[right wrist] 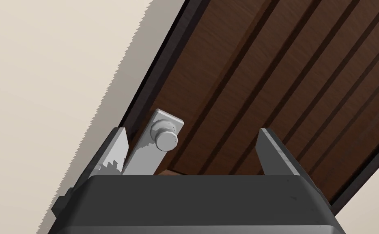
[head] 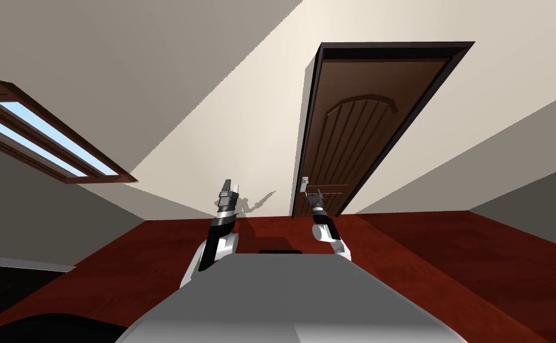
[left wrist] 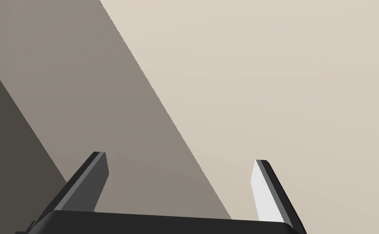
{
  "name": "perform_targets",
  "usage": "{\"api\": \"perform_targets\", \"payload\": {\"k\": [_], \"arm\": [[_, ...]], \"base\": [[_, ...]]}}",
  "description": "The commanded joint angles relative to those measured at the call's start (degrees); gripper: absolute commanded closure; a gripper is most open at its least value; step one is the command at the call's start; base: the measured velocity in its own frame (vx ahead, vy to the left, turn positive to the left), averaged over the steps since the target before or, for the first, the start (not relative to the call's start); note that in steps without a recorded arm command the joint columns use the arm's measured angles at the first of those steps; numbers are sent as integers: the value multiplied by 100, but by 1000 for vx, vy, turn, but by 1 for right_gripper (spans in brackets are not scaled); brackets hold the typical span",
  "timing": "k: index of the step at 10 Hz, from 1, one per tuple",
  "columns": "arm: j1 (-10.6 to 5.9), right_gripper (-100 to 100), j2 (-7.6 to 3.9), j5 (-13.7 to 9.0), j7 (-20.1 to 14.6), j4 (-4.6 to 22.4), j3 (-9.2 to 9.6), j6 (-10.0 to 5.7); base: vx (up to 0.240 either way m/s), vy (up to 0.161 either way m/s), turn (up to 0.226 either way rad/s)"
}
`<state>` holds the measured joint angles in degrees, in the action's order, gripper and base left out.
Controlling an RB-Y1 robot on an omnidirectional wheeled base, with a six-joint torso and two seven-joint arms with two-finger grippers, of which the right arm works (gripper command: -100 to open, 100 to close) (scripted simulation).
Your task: Pull the door open
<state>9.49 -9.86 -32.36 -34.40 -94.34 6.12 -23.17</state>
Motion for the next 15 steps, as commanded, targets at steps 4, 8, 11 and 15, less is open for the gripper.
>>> {"api": "perform_targets", "payload": {"k": [4, 8, 11, 15], "arm": [[-213, -100, -117, -504, -598, 520, 75, 30], [-464, -100, -255, -1058, -1232, 1103, 149, 76], [-618, -100, -339, -1398, -1627, 1461, 195, 104], [-787, -100, -429, -1770, -2056, 1853, 245, 135]], "base": [[34, -95, 114], [32, -107, 133], [30, -101, 90], [18, -95, 102]]}}
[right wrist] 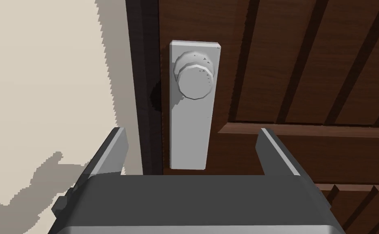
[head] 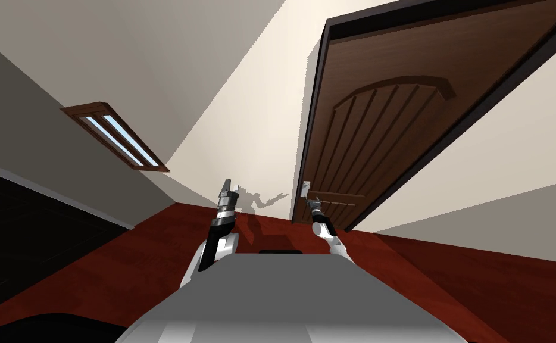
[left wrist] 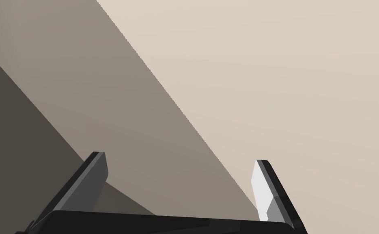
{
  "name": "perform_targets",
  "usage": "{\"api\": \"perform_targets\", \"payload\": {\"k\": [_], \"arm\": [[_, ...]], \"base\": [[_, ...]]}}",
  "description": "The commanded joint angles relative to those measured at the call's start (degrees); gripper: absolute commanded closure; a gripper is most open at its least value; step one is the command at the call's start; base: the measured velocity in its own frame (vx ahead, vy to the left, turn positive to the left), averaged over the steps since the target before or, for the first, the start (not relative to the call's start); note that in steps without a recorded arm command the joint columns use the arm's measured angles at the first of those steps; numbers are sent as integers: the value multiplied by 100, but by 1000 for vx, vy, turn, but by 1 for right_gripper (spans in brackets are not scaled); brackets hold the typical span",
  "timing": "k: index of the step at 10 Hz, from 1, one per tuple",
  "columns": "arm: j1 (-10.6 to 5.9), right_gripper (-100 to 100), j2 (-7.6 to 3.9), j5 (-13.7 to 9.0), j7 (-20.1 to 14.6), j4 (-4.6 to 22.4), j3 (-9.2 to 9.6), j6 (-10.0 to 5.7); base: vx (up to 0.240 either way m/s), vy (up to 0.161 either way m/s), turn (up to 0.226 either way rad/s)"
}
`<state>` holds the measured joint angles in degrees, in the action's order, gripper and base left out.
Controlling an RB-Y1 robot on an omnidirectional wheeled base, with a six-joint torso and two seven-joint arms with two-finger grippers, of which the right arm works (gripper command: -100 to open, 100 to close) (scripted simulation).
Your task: Pull the door open
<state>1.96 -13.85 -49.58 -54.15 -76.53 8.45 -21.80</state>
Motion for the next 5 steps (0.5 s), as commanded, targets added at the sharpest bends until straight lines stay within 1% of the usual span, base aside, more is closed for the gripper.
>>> {"api": "perform_targets", "payload": {"k": [1, 2, 3, 4, 5], "arm": [[-65, -100, -46, -116, -159, 144, 20, 3], [-38, -100, -35, -67, -100, 99, 24, -10], [-27, -100, -193, -123, -262, 201, -56, -65], [-16, -100, -308, -160, -365, 268, -119, -103], [-16, -100, -308, -160, -365, 268, -119, -103]], "base": [[-1, -62, 67], [-1, -27, 14], [106, -11, 171], [208, 34, 267], [150, 26, 62]]}}
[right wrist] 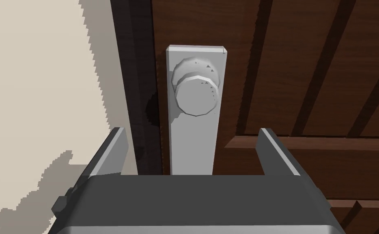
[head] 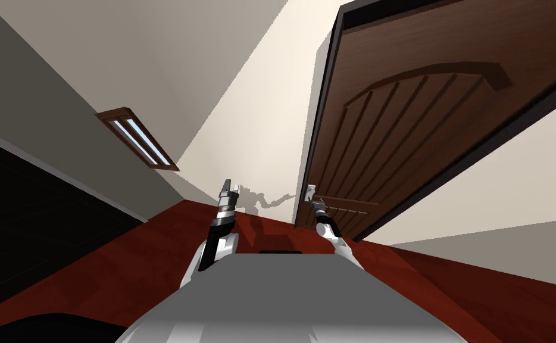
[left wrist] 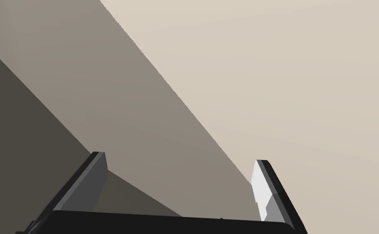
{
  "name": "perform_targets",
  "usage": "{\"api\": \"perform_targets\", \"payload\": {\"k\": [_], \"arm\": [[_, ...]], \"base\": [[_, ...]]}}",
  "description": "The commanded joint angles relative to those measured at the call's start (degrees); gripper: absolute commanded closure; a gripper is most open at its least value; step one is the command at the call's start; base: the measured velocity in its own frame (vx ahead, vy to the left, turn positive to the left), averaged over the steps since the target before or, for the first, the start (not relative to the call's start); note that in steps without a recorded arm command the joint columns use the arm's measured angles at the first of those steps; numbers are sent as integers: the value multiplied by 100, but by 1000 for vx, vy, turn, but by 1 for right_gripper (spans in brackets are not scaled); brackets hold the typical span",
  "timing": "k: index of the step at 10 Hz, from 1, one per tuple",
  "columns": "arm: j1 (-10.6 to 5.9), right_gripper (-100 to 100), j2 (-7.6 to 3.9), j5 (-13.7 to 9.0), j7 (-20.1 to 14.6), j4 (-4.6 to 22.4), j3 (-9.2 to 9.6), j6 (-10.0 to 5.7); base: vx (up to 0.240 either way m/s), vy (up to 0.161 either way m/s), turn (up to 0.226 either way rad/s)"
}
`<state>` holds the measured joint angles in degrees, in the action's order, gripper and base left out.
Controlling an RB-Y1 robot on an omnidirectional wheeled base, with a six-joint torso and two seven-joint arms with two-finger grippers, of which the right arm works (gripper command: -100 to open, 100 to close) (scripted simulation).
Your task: Pull the door open
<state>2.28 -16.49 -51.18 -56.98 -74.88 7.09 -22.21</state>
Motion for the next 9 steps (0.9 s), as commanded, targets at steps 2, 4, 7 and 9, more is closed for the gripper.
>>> {"api": "perform_targets", "payload": {"k": [2, 4, 7, 9], "arm": [[-23, -100, -304, -83, -313, 254, -124, -149], [-2, -100, -529, -155, -513, 385, -245, -223], [-77, 100, -608, -152, -613, 530, -213, -277], [-77, 100, -608, -152, -613, 530, -213, -277]], "base": [[147, 17, 178], [181, 11, 193], [85, -11, 49], [-28, -2, 2]]}}
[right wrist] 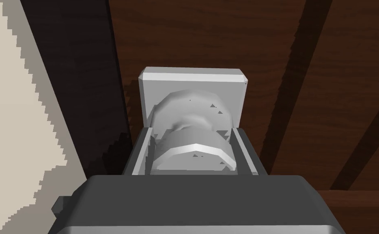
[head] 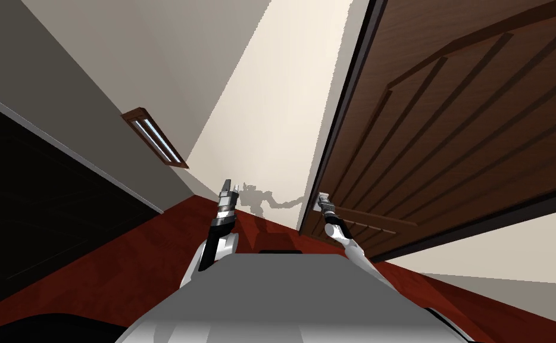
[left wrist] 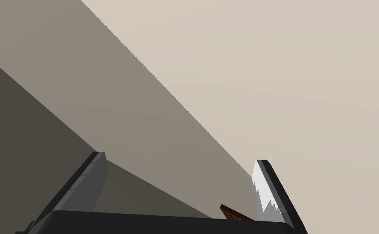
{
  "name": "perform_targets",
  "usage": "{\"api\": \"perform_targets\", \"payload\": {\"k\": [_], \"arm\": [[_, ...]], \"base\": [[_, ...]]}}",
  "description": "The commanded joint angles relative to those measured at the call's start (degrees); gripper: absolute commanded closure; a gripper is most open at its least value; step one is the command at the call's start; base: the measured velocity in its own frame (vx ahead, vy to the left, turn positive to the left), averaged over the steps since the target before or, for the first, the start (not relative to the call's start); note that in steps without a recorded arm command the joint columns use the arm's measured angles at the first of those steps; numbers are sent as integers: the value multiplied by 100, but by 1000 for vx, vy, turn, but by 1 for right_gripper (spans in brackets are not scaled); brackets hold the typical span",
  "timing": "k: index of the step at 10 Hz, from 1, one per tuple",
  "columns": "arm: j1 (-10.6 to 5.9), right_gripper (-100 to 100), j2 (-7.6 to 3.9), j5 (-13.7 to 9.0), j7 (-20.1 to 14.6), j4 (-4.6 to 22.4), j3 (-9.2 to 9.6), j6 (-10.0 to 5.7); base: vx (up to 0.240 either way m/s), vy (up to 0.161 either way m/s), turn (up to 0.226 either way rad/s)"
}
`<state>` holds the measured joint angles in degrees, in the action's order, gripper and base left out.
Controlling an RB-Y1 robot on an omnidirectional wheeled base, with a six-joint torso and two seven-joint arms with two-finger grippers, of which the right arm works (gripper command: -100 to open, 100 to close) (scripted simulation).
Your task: Pull the door open
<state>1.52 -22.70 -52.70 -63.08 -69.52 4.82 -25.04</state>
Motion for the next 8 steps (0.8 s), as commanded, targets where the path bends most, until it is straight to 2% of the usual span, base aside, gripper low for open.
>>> {"api": "perform_targets", "payload": {"k": [1, 3, 4, 8], "arm": [[-1, 100, 13, 0, -4, -5, 14, 7], [-1, 100, 13, 0, -4, -5, 14, 7], [44, 100, -70, -1, -76, -49, 83, -6], [154, 100, -272, -4, -284, -188, 299, -41]], "base": [[-10, -1, 4], [0, 0, 0], [-97, -17, 83], [-218, -68, 127]]}}
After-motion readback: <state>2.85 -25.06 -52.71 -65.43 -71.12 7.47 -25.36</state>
